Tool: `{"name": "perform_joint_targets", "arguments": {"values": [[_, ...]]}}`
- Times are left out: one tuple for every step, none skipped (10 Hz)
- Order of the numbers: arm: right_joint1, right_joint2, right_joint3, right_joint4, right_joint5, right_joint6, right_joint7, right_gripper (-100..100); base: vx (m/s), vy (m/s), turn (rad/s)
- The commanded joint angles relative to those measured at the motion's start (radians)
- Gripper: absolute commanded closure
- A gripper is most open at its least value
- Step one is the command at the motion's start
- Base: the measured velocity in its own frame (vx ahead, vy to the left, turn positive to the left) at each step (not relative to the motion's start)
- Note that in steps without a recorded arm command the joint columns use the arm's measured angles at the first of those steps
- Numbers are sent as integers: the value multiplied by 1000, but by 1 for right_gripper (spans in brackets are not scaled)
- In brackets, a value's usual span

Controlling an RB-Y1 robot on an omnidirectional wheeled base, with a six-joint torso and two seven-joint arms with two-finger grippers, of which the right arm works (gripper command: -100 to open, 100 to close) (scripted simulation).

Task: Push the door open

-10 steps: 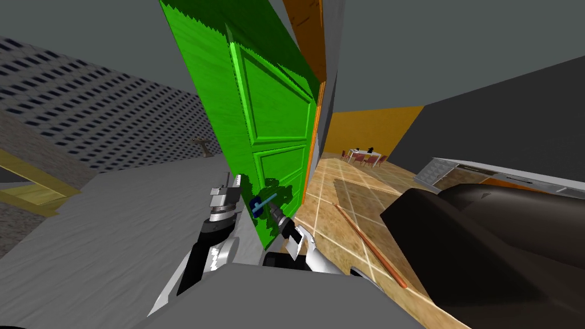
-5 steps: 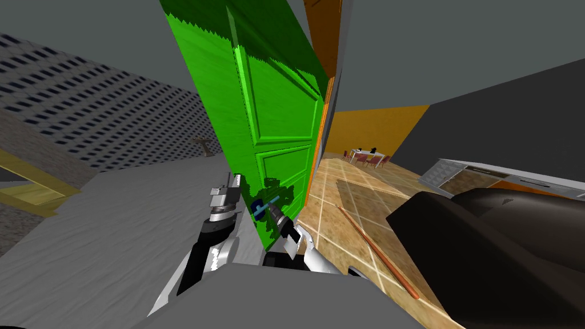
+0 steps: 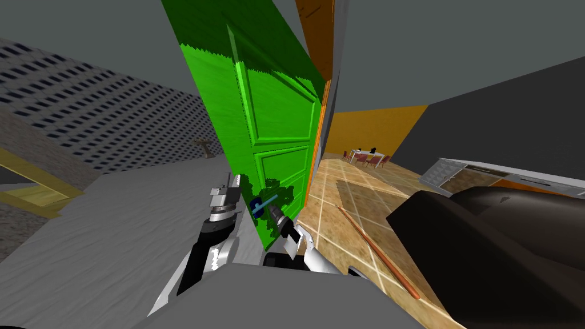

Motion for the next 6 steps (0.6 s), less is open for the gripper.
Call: {"name": "perform_joint_targets", "arguments": {"values": [[3, -26, -6, -4, -2, 2, 0, -100, -104, -86, -90], [4, -29, -10, -6, -3, 3, 0, -100, -213, -153, -88], [6, -25, -13, -8, -4, 5, 0, -100, -220, -136, -58], [8, -5, -19, -11, -6, 7, 0, -100, -224, -108, -94], [7, -17, -15, -9, -5, 3, -1, -100, -104, -48, -15], [5, -32, -22, -4, -5, 4, 2, -100, 52, 79, 47]]}}
